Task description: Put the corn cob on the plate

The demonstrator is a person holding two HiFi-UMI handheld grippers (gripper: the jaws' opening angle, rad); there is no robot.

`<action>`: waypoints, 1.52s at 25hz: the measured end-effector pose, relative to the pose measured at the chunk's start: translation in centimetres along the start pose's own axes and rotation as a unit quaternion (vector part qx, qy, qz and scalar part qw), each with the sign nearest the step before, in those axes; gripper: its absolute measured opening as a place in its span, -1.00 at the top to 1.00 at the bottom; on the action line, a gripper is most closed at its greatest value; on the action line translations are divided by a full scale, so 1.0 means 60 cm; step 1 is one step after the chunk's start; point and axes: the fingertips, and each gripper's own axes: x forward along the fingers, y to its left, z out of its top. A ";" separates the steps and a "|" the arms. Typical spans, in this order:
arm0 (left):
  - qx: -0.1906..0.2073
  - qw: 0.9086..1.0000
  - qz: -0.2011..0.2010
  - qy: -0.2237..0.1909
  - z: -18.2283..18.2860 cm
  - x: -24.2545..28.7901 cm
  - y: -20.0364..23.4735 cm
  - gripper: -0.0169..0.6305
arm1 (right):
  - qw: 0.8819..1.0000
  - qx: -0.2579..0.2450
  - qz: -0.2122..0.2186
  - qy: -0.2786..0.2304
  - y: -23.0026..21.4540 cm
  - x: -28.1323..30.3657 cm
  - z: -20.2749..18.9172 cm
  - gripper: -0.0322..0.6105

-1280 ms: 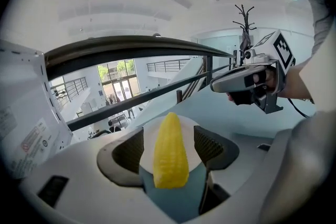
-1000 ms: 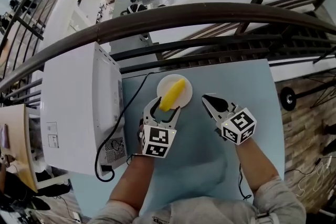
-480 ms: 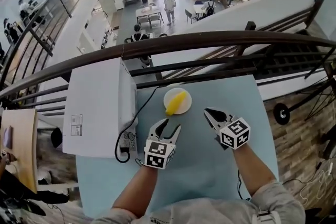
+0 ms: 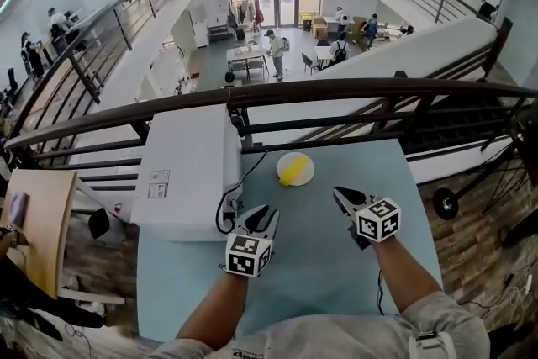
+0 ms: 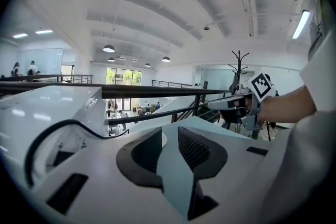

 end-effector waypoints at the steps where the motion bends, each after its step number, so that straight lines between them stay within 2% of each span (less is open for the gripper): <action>1: -0.006 1.000 0.001 -0.004 0.002 -0.017 0.005 0.62 | 1.000 0.004 0.000 -0.001 0.009 -0.004 0.001 0.85; 5: -0.004 1.000 0.007 -0.019 0.021 -0.096 0.030 0.68 | 1.000 0.021 -0.002 -0.010 0.049 -0.022 0.020 0.85; 9: -0.013 0.999 0.010 -0.036 0.041 -0.163 0.065 0.73 | 1.000 0.014 -0.006 -0.021 0.098 -0.026 0.052 0.85; 13: -0.020 0.999 -0.011 -0.046 0.038 -0.208 0.088 0.76 | 0.999 0.017 -0.021 -0.030 0.143 -0.029 0.052 0.85; 18: -0.024 0.998 -0.037 -0.041 0.021 -0.243 0.083 0.78 | 0.998 0.033 -0.040 -0.034 0.168 -0.048 0.034 0.85; 24: -0.020 0.999 -0.018 -0.046 0.042 -0.283 0.004 0.78 | 0.998 0.020 -0.025 -0.045 0.159 -0.139 0.054 0.85; 33: -0.014 0.998 0.016 -0.055 0.073 -0.311 -0.144 0.78 | 0.999 0.016 0.019 -0.044 0.125 -0.271 0.019 0.85; 38: -0.022 0.998 0.038 -0.056 0.068 -0.318 -0.204 0.78 | 0.998 0.011 0.042 -0.044 0.114 -0.320 0.008 0.85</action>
